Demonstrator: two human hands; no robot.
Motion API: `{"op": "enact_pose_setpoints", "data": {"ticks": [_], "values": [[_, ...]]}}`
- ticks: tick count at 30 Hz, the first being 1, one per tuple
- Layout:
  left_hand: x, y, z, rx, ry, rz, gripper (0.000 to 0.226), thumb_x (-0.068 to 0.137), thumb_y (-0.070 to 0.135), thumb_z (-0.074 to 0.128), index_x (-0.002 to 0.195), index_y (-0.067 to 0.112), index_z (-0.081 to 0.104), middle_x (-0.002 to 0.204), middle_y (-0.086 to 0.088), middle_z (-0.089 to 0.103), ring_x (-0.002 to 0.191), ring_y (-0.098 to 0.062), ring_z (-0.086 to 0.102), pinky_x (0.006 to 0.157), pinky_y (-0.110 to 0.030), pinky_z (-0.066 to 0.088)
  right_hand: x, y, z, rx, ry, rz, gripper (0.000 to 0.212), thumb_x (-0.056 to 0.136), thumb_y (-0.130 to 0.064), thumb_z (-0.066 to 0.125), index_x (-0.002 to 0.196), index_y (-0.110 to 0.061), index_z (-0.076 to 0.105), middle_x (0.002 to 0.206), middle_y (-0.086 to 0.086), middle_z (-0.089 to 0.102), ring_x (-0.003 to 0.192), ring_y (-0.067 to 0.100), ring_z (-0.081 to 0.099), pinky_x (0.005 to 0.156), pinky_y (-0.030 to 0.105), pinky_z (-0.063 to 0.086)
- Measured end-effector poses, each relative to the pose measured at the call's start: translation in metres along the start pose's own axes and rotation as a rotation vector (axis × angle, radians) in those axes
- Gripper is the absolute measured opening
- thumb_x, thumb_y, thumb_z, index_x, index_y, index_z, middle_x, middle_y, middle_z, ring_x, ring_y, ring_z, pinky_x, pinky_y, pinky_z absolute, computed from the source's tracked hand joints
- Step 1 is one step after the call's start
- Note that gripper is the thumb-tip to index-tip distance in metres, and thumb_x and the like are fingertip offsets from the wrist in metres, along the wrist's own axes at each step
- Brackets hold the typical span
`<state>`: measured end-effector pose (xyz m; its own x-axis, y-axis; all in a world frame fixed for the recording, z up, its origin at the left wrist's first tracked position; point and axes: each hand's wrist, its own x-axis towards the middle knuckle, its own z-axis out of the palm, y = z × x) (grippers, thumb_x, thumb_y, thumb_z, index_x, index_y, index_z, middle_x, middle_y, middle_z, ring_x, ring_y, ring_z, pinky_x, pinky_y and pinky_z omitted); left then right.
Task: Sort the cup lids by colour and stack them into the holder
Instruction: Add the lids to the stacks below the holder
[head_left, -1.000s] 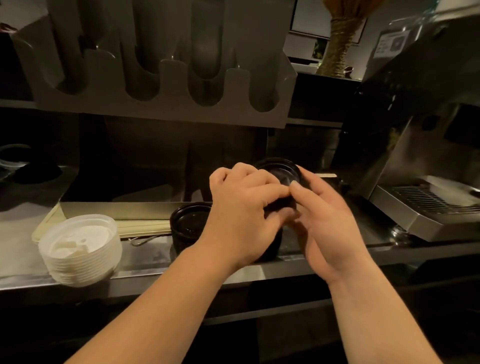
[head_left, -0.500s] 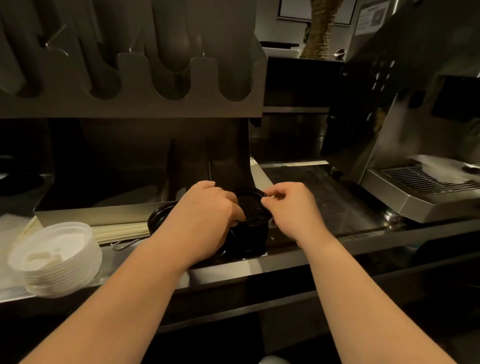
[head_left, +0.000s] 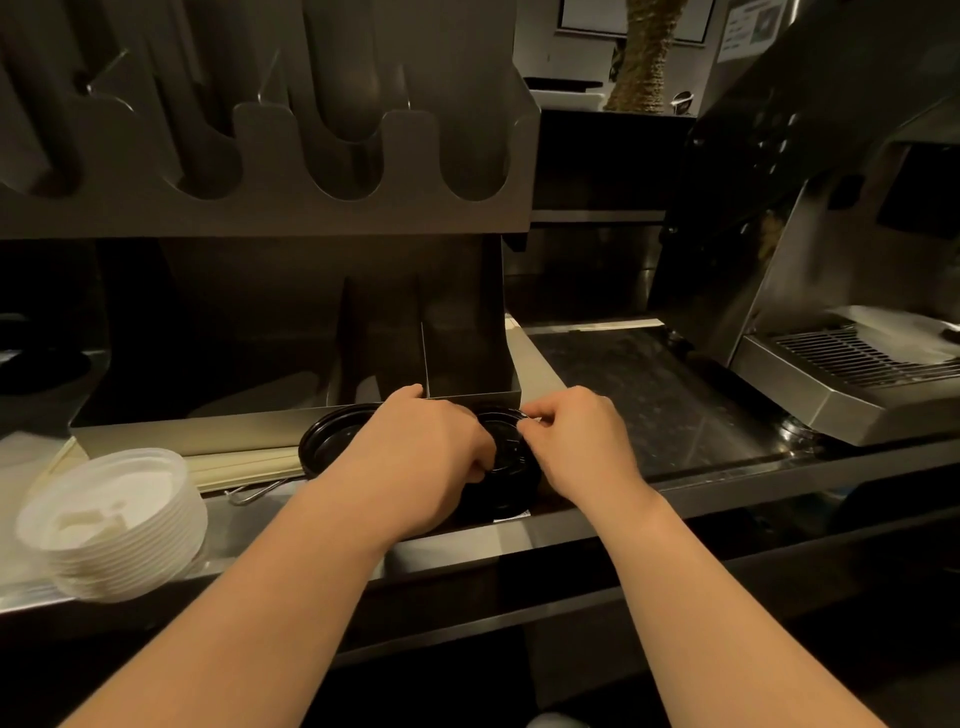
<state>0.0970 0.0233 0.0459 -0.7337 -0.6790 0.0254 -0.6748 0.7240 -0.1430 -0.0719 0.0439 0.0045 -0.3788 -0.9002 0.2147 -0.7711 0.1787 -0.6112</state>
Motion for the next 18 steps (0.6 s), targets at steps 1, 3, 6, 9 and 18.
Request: {"op": "enact_pose_setpoints", "data": {"ticks": [1, 3, 6, 9, 18], "values": [[0.000, -0.001, 0.001, -0.019, 0.010, 0.007, 0.036, 0.102, 0.023, 0.050, 0.131, 0.041, 0.058, 0.140, 0.015, 0.052, 0.138, -0.009, 0.043, 0.125, -0.041, 0.010, 0.000, -0.001, 0.000, -0.019, -0.007, -0.003, 0.028, 0.099, -0.028, 0.063, 0.126, -0.023, 0.071, 0.118, 0.000, 0.072, 0.104, 0.015, 0.065, 0.076, 0.018, 0.041], [-0.002, -0.003, 0.005, -0.061, 0.045, 0.025, 0.030, 0.101, 0.025, 0.053, 0.124, 0.041, 0.062, 0.132, 0.015, 0.056, 0.130, -0.008, 0.050, 0.124, -0.041, 0.018, 0.000, -0.001, -0.001, -0.074, -0.028, -0.005, 0.030, 0.099, -0.030, 0.063, 0.128, -0.026, 0.069, 0.119, 0.000, 0.070, 0.104, 0.015, 0.065, 0.074, 0.019, 0.040], [-0.002, -0.004, 0.009, -0.093, 0.060, 0.038, 0.027, 0.100, 0.021, 0.053, 0.117, 0.040, 0.062, 0.123, 0.012, 0.060, 0.121, -0.010, 0.057, 0.121, -0.040, 0.025, 0.002, -0.001, -0.001, -0.128, -0.076, 0.008, 0.030, 0.098, -0.031, 0.064, 0.127, -0.029, 0.069, 0.115, -0.001, 0.071, 0.095, 0.014, 0.063, 0.071, 0.020, 0.043], [-0.001, -0.004, 0.012, -0.134, 0.038, 0.028, 0.027, 0.098, 0.017, 0.058, 0.111, 0.040, 0.059, 0.121, 0.013, 0.058, 0.120, -0.009, 0.056, 0.124, -0.046, 0.018, 0.004, -0.005, -0.004, -0.195, -0.062, -0.015, 0.028, 0.097, -0.032, 0.065, 0.125, -0.031, 0.068, 0.108, -0.003, 0.071, 0.084, 0.011, 0.059, 0.059, 0.019, 0.041], [0.000, -0.001, -0.001, -0.096, 0.006, 0.008, 0.034, 0.097, 0.010, 0.056, 0.121, 0.032, 0.064, 0.115, 0.009, 0.068, 0.117, -0.013, 0.058, 0.123, -0.035, 0.014, 0.005, -0.007, 0.000, -0.226, -0.100, 0.060, 0.031, 0.096, -0.029, 0.065, 0.127, -0.032, 0.067, 0.107, -0.002, 0.071, 0.091, 0.016, 0.065, 0.069, 0.027, 0.051]]}}
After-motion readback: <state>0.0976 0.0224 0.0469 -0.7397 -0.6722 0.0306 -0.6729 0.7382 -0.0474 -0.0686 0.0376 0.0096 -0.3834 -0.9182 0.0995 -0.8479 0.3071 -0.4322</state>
